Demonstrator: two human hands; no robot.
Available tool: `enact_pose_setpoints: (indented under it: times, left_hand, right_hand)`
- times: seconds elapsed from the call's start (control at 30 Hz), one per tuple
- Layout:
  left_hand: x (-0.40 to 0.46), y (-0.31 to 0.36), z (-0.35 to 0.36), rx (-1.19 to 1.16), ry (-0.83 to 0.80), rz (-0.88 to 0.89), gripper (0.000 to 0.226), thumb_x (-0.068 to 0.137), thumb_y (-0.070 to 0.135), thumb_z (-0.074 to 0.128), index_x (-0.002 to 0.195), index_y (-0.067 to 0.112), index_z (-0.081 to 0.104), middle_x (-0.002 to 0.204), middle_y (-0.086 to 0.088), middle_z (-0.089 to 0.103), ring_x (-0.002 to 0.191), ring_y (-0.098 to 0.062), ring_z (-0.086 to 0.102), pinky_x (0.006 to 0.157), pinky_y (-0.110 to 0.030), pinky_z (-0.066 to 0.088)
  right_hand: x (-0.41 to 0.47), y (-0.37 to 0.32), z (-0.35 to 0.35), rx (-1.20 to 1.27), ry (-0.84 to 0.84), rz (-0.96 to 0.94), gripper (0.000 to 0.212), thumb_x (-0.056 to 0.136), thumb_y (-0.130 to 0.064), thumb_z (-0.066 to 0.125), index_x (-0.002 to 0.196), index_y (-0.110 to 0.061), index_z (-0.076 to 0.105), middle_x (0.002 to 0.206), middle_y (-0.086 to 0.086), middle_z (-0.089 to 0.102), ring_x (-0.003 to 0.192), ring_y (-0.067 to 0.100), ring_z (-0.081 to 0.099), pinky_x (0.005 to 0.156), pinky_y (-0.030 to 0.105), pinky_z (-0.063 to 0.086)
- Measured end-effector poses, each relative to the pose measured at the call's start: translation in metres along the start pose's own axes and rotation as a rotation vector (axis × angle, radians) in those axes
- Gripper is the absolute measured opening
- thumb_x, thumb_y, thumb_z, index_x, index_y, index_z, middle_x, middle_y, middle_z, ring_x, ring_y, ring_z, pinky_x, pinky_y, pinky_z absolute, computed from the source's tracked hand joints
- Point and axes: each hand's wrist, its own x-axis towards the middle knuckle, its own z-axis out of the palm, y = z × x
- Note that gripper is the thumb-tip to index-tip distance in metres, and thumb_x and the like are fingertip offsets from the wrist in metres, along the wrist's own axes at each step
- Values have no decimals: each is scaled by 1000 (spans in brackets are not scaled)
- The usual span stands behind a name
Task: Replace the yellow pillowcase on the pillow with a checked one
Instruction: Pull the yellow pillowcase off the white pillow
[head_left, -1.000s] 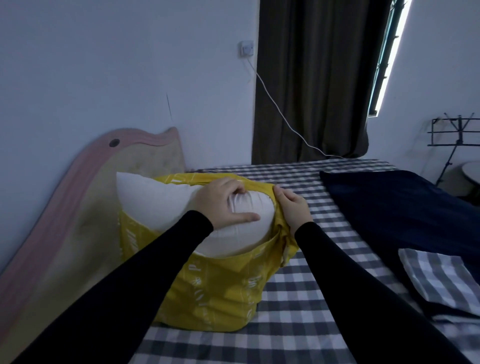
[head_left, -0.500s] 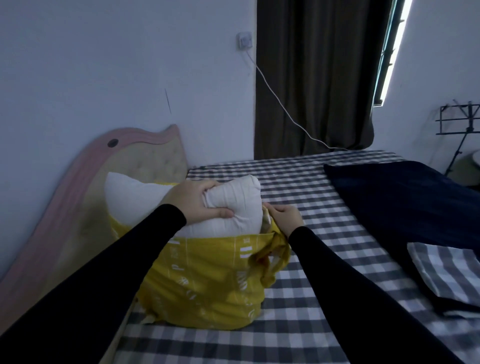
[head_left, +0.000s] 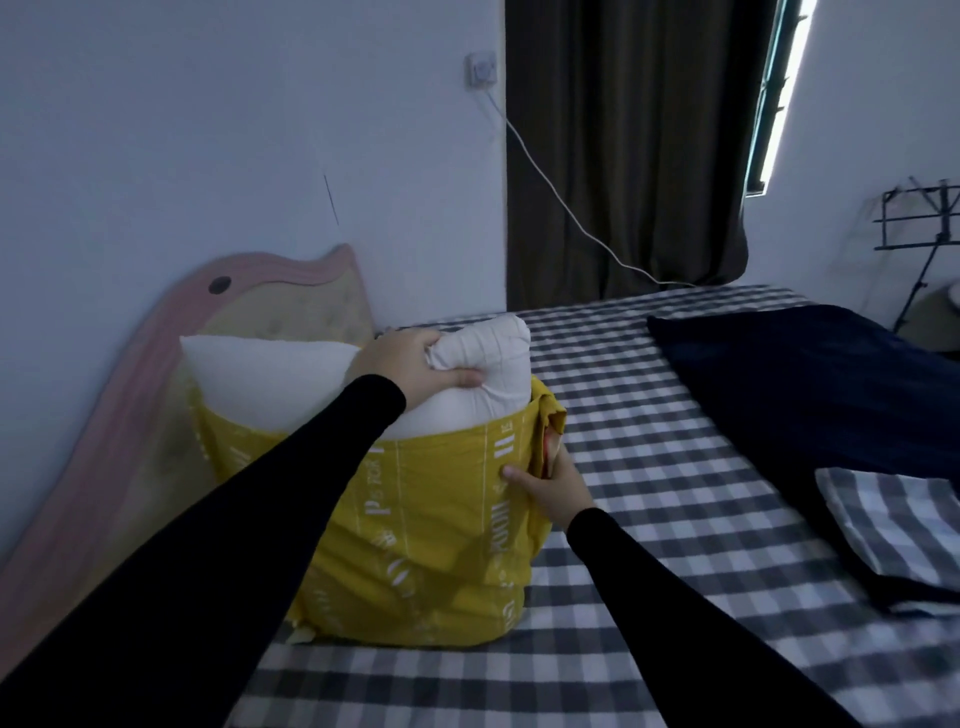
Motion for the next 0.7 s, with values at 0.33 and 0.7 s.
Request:
enact_pose_setpoints:
  times: [0.33, 0.7]
  left_hand:
    - [21, 19, -77, -394, 346, -83, 51, 72, 54, 74, 62, 9, 52, 58, 1, 46, 53, -13, 42, 52, -29, 31]
    - [-40, -42, 30, -414, -70, -405, 84, 76, 70, 59, 143, 24, 38, 145, -2, 45, 129, -26, 45, 96, -31, 35]
  right_hand:
    - [23, -98, -5, 80, 340, -282, 15, 90, -22, 64, 104, -23, 59, 90, -10, 62, 86, 5, 57, 73, 15, 41]
    - [8, -39, -30, -308, 222, -7, 16, 91, -28, 60, 99, -17, 67, 81, -3, 64, 88, 20, 61, 69, 28, 38]
